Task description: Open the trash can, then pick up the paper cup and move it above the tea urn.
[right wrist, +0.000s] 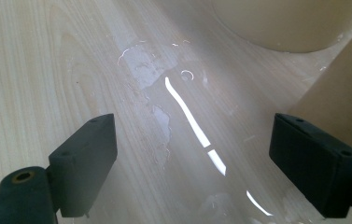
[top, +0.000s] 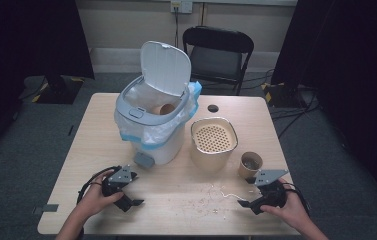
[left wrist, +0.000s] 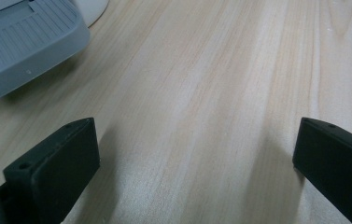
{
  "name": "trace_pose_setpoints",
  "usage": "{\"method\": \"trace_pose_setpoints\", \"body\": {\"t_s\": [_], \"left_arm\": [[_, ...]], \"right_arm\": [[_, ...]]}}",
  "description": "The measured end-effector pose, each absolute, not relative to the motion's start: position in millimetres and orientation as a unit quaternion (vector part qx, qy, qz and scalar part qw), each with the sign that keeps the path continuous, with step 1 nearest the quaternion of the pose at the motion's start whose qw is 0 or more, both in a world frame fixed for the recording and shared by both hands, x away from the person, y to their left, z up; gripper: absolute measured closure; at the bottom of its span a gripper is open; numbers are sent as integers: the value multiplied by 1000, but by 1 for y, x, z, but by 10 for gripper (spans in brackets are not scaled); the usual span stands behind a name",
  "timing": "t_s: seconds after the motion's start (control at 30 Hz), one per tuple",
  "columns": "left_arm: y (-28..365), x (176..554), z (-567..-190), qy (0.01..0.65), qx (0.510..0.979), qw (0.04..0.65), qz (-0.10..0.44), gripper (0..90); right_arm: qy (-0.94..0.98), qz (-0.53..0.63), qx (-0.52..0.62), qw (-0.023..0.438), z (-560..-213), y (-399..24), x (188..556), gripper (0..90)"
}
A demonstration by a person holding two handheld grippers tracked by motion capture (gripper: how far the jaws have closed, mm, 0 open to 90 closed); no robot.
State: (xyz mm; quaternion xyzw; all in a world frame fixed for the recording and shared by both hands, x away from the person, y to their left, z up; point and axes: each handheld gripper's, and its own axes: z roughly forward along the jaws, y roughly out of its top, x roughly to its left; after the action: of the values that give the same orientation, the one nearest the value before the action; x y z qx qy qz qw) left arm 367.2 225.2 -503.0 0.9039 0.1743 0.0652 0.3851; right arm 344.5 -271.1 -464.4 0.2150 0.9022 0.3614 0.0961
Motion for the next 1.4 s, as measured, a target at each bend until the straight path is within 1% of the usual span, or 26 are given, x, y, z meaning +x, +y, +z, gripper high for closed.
{"method": "trace_pose_setpoints", "body": {"t_s": [0.4, 0.77, 0.87, 1.1, 1.2, 1.27, 1.4], "left_arm": [[225, 367, -503, 174, 904, 386, 66, 0], [225, 367, -503, 175, 903, 386, 66, 0], [225, 367, -503, 175, 903, 387, 66, 0], [225, 367, -503, 175, 903, 387, 66, 0], [225, 367, -503, 175, 903, 387, 66, 0], [225, 367, -503, 175, 903, 387, 66, 0], [225, 367, -503, 175, 903, 387, 66, 0]], "right_arm": [[900, 355, 228, 108, -459, -282, 342, 145], [898, 354, 236, 112, -461, -287, 349, 147], [895, 354, 243, 120, -461, -289, 352, 150], [885, 365, 261, 121, -461, -298, 355, 146], [881, 373, 265, 117, -461, -302, 358, 160], [882, 367, 269, 121, -461, -303, 358, 140], [876, 369, 286, 119, -463, -307, 360, 161]]}}
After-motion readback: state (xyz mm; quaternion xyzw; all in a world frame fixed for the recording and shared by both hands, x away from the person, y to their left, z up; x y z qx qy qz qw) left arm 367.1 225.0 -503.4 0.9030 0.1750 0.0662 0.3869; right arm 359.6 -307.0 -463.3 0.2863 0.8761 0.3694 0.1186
